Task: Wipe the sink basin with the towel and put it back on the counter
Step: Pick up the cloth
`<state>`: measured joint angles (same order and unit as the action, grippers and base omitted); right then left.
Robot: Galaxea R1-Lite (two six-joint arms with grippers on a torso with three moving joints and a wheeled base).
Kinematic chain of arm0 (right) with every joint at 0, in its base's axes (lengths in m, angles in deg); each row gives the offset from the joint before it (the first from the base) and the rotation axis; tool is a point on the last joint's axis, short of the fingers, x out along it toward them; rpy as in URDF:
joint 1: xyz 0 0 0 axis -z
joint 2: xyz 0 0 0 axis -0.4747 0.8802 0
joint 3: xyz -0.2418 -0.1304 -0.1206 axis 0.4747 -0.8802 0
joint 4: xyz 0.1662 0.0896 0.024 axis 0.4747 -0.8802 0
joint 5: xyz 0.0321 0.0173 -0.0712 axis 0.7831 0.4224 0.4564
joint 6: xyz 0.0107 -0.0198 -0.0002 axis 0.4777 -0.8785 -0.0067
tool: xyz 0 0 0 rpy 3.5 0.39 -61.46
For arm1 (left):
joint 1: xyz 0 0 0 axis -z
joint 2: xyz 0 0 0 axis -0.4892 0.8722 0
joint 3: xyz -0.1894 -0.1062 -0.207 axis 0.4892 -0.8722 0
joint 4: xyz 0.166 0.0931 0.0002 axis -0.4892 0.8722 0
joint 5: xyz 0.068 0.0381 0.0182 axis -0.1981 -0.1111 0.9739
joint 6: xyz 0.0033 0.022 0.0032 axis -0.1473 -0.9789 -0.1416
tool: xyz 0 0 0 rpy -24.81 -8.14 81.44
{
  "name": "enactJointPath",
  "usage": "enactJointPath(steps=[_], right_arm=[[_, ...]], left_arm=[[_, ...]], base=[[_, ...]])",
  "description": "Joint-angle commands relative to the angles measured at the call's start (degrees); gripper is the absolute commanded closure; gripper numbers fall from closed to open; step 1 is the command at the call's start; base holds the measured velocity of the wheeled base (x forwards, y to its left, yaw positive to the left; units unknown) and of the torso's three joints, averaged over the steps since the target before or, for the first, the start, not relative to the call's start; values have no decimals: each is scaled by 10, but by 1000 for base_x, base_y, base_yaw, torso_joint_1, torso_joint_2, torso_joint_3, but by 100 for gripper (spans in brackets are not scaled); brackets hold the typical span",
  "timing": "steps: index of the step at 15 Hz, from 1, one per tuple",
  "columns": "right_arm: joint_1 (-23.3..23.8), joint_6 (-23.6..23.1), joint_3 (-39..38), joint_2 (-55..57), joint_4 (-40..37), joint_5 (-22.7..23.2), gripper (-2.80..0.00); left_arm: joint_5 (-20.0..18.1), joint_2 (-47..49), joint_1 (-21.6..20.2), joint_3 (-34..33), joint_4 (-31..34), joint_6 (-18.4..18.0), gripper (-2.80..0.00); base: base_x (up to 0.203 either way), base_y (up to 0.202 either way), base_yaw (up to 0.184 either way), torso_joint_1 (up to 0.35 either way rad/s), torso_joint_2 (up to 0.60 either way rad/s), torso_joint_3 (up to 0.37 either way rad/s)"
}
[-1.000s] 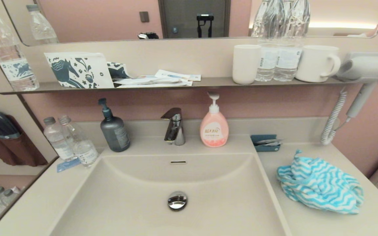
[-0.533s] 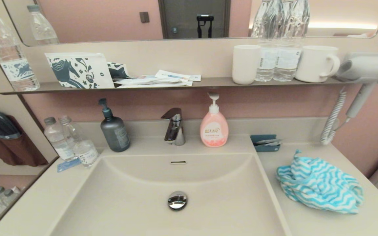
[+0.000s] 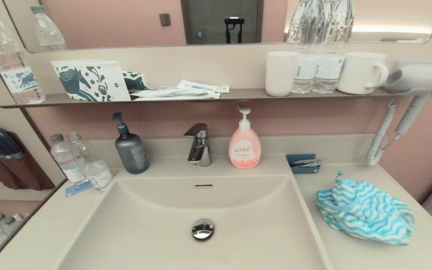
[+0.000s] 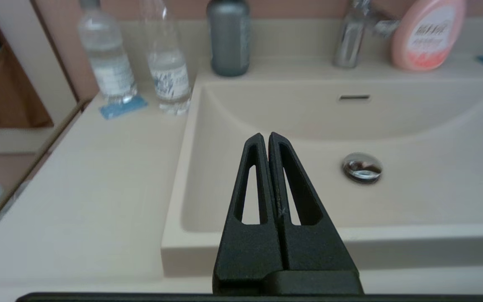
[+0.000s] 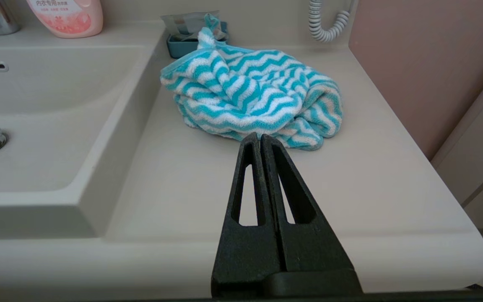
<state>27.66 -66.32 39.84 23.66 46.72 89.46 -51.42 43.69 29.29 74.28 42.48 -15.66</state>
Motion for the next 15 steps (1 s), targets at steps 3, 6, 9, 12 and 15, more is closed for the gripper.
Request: enactJointPath(steps=[3,6,9,12,15], right_arm=[[0,1,0,0,1,0,0],[0,-1,0,0,0,0,0],[0,-1,0,0,1,0,0],[0,2,0,0,0,0,0],[0,3,0,0,0,-1,0]], left_arm=[[16,-1,0,-48,-39,-1,0],[17,-1,0,-61,-45,0,0],[13,-1,0,-72,-59,3,0],[4,-1,0,-72,-61,4,0],[6,-1,0,-73,-60,5,0]], base=[[0,0,0,0,0,0],[0,0,0,0,0,0],[0,0,0,0,0,0],[0,0,0,0,0,0],[0,0,0,0,0,0]])
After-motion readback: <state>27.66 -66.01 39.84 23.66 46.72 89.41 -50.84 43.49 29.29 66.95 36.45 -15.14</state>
